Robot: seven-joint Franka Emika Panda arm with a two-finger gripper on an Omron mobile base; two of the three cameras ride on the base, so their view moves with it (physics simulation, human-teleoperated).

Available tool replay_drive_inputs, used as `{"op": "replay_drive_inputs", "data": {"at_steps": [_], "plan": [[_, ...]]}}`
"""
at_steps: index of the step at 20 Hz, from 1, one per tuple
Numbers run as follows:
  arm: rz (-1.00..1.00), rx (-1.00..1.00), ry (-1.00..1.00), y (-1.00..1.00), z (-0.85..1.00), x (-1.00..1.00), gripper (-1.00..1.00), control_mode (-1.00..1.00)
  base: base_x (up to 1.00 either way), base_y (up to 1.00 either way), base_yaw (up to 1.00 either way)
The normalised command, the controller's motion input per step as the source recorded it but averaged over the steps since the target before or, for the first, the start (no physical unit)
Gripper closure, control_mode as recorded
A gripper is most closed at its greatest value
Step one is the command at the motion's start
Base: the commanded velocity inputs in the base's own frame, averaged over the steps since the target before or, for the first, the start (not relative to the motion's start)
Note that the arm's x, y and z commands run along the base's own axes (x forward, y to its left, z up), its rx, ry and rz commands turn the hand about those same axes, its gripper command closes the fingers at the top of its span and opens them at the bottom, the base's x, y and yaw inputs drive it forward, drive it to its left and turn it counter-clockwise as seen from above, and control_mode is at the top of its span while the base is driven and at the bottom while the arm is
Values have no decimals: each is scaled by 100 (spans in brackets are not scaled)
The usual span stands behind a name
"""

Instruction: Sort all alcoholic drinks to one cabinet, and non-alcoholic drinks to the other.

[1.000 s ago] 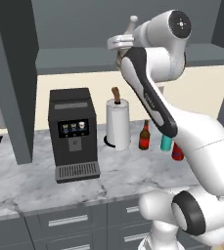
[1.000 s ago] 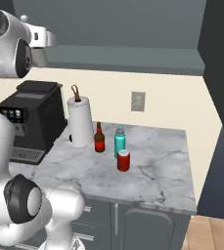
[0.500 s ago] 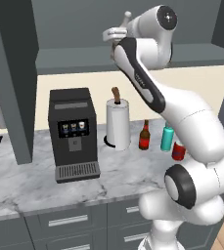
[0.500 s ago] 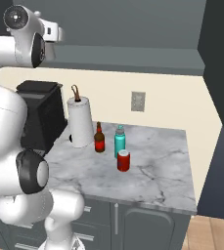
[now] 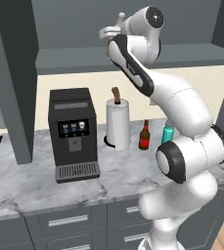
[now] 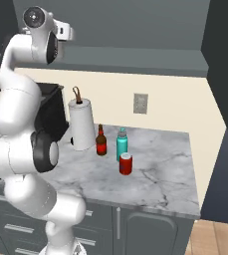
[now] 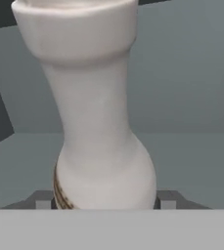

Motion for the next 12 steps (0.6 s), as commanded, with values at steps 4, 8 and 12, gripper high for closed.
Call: {"op": "replay_drive_inputs", "data": {"at_steps": [4, 8, 12], "plan": [[-5, 0, 9, 0, -29, 62, 100, -100, 0, 0, 0], [-5, 0, 9, 2, -38, 41, 100, -100, 0, 0, 0], [-4, 0, 10, 10, -50, 22, -100, -100, 0, 0, 0]]}}
